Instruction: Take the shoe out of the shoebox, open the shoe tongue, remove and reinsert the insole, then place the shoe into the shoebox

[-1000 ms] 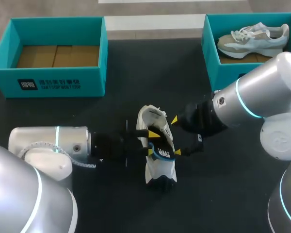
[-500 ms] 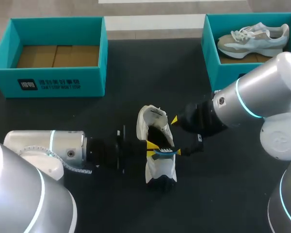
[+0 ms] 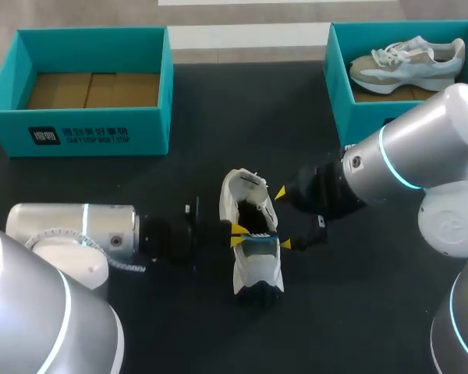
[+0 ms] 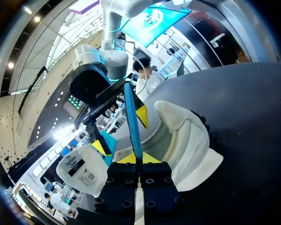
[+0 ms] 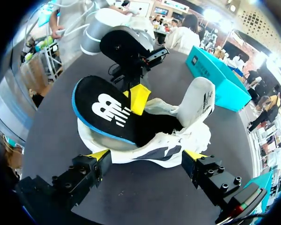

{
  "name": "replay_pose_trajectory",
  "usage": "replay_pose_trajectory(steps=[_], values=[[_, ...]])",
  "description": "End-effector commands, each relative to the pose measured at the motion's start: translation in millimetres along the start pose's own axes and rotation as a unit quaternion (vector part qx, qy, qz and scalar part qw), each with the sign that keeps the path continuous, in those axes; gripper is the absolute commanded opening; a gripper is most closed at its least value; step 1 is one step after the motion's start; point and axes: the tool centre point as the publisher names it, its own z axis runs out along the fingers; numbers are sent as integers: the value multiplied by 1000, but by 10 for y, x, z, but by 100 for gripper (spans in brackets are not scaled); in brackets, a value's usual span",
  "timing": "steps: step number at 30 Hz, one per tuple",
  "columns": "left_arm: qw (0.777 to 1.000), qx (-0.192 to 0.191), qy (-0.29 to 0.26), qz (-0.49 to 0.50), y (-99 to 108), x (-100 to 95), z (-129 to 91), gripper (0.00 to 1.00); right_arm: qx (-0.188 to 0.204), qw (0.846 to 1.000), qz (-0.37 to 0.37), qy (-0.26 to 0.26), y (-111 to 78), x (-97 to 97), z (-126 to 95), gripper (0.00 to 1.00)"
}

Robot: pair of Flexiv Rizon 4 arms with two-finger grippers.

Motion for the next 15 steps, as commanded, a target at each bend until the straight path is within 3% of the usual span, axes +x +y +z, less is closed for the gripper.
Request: replay_pose_trajectory(steps=[1,2,6,15], values=[[1000,5,0,-1,-37,-54,30,27,0,1000,0,-1,-2,9,0,100],[1000,9,-1,-2,-64,-62,27,41,0,1000,0,-1,-2,9,0,100],[1000,21,-9,1,-169,-90,2,43,0,1000,0,-1,-2,9,0,100],[998,53,-11,11,-428,-80,37,33,0,1000,0,-1,-2,9,0,100]])
